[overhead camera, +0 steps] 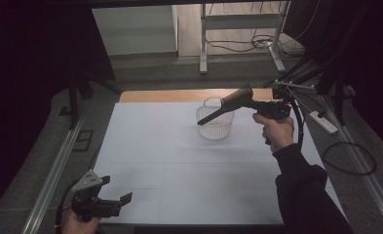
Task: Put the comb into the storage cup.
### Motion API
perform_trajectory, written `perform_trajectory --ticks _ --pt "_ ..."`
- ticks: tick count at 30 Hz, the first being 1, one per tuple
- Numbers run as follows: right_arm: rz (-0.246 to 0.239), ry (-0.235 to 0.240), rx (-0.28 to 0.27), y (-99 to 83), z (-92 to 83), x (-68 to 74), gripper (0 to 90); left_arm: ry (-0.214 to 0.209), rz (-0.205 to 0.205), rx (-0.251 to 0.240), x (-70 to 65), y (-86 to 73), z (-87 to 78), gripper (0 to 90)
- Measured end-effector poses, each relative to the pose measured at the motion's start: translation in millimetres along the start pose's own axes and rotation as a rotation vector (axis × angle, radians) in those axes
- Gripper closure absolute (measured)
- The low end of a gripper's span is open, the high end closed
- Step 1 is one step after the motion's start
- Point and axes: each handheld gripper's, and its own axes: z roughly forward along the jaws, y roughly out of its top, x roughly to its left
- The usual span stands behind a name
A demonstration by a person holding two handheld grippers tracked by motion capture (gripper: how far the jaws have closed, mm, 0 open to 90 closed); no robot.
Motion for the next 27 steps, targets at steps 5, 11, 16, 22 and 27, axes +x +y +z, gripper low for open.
perform_trajectory --ticks 5,11,16,22,27 --pt "0.004 -0.024 -0.021 8.9 2.1 -4.3 83.5 0.008 -0.002 0.017 -0.5 0.7 1.9 0.0" --pt "0.008 -0.050 -0.025 13.0 7.3 -8.6 83.5 0.016 0.006 0.032 -1.5 1.4 3.0 0.0" --pt "0.015 -0.066 -0.030 14.2 10.0 -13.0 83.5 0.017 0.004 0.036 -1.3 1.6 3.5 0.0" --pt "0.009 -0.101 -0.025 15.0 14.6 -18.2 83.5 0.018 0.008 0.040 -2.1 1.8 4.3 0.0" --pt "0.002 -0.128 -0.013 12.5 21.0 -22.3 83.5 0.016 0.014 0.047 -2.2 2.1 4.8 0.0"
